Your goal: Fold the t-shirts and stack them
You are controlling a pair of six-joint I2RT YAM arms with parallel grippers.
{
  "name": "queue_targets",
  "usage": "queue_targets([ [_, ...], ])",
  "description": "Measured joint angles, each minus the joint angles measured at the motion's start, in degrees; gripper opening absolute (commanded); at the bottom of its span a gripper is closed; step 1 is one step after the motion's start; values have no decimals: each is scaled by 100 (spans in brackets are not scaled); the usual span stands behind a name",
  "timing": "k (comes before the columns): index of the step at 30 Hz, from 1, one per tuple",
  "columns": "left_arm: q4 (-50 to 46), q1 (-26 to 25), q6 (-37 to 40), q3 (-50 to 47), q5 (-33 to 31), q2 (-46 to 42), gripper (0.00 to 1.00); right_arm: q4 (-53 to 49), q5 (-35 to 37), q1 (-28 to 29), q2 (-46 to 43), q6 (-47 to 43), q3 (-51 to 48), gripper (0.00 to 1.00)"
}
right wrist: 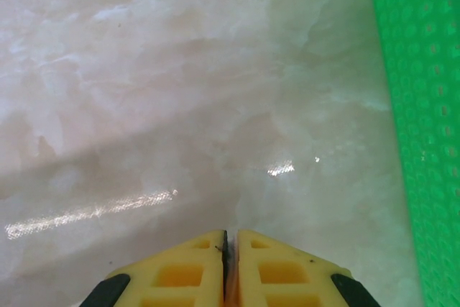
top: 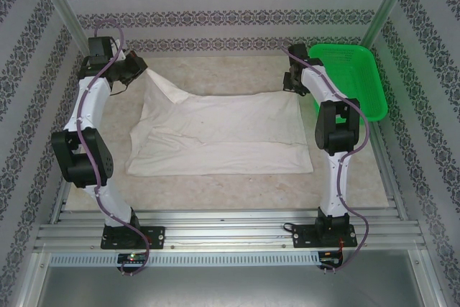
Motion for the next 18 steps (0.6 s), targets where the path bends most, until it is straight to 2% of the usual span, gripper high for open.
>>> queue_targets([
  [11,210,15,-157,-173,188,22,0,142,-50,-11,-227,0,-229,12],
  [18,625,35,-457,-7,190,619,0,57,-136,-13,-46,13,107,12],
])
